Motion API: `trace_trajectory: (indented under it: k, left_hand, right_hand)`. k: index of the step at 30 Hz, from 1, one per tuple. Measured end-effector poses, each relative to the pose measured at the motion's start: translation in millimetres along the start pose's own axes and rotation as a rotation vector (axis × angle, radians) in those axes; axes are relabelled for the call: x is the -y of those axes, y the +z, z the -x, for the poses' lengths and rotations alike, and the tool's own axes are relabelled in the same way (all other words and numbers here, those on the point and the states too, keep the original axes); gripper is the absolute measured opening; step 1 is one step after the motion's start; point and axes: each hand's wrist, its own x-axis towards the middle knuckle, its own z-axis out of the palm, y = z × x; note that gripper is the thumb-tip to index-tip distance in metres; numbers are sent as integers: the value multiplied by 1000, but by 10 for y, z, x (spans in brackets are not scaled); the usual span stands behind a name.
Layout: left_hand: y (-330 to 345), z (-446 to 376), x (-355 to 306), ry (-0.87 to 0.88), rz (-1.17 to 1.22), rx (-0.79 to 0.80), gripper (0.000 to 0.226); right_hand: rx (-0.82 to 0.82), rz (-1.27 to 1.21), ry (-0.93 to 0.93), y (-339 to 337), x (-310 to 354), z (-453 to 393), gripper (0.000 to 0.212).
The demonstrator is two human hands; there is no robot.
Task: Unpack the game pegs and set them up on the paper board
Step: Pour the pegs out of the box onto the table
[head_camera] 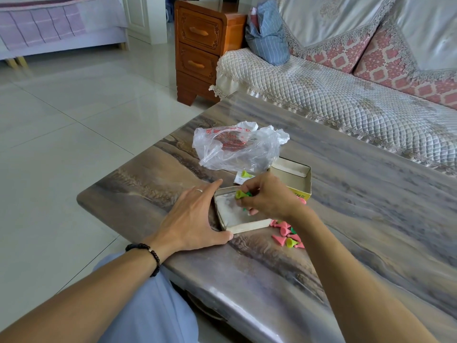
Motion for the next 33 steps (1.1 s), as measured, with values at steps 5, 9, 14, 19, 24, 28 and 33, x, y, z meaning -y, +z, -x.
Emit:
trace_trajectory:
  k: [5, 9, 14, 19, 24, 28, 33]
  left_hand:
    - [26, -10, 26, 4, -14, -1, 116]
    - [37, -22, 32, 6, -27, -2, 116]
    - [41, -22, 36, 3, -31, -4, 116]
    - [26, -3, 30, -24, 22, -6, 118]
    - [13, -1, 5, -7, 48, -14, 120]
    - [-21, 13, -24, -5, 60, -13, 119]
    - [-30, 30, -41, 5, 65, -35, 118]
  right_hand:
    - [-209, 183, 87, -379, -247, 149, 11]
    - [-77, 408, 140, -333, -339, 240, 30]
    - [-241, 470, 44, -232, -131, 256, 37]
    - [17, 531, 23, 117, 213, 87, 47]
    - [86, 565, 80, 282, 261, -58, 36]
    - [97, 496, 28, 339, 271, -48, 25]
    - [59, 417, 8, 359, 207, -18, 26]
